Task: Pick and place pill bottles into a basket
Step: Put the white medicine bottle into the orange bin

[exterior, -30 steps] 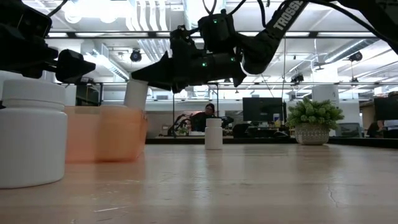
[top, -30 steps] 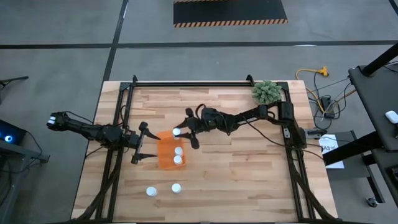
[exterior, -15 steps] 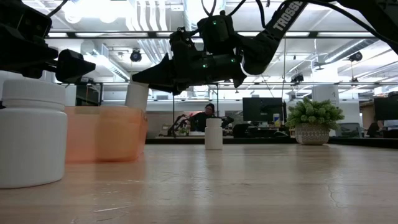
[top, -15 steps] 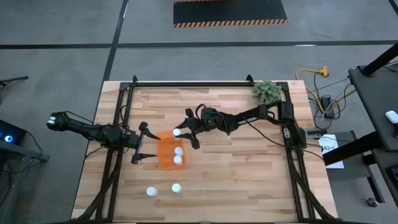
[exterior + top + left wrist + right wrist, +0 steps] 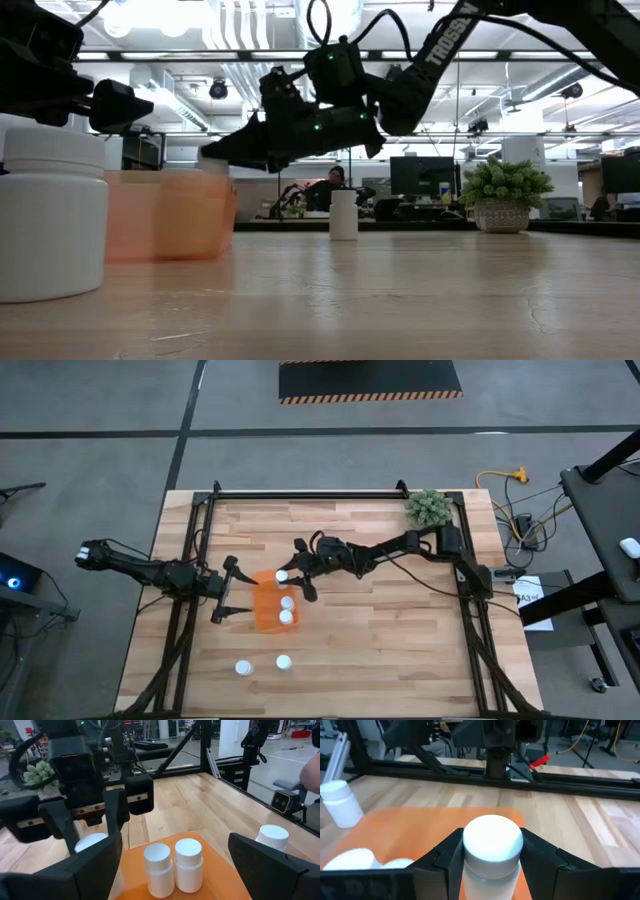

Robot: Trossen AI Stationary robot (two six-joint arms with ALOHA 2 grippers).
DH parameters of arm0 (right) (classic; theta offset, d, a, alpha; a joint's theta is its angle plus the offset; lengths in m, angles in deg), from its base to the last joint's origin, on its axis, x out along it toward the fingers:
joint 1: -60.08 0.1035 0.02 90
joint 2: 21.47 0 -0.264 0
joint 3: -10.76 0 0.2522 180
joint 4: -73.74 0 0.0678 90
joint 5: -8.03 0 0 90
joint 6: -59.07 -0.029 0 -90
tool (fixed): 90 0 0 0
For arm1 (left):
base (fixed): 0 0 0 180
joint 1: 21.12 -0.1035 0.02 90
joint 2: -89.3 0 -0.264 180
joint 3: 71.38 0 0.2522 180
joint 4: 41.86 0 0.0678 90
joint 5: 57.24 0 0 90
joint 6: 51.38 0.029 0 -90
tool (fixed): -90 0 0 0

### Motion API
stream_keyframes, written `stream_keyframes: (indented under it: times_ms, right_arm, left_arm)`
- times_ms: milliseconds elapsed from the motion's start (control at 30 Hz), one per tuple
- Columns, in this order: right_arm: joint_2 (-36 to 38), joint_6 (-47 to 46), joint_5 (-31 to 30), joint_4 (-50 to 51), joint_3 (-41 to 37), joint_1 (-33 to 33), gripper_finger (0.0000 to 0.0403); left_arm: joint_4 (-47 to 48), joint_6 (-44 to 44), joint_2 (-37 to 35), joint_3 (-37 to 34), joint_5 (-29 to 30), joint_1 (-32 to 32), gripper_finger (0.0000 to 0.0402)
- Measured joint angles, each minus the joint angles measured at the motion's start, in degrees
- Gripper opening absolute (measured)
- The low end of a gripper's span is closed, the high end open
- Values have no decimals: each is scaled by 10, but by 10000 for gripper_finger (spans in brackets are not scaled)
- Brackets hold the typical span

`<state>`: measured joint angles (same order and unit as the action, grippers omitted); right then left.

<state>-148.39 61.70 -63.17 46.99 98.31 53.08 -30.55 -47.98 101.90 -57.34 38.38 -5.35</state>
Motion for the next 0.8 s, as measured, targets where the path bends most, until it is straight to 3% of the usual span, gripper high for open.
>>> stream_keyframes:
  times_ms: [800]
  right_arm:
    - [-26,10,9,59,19,0,148]
  left_arm:
    - [0,0,0,0,0,0,345]
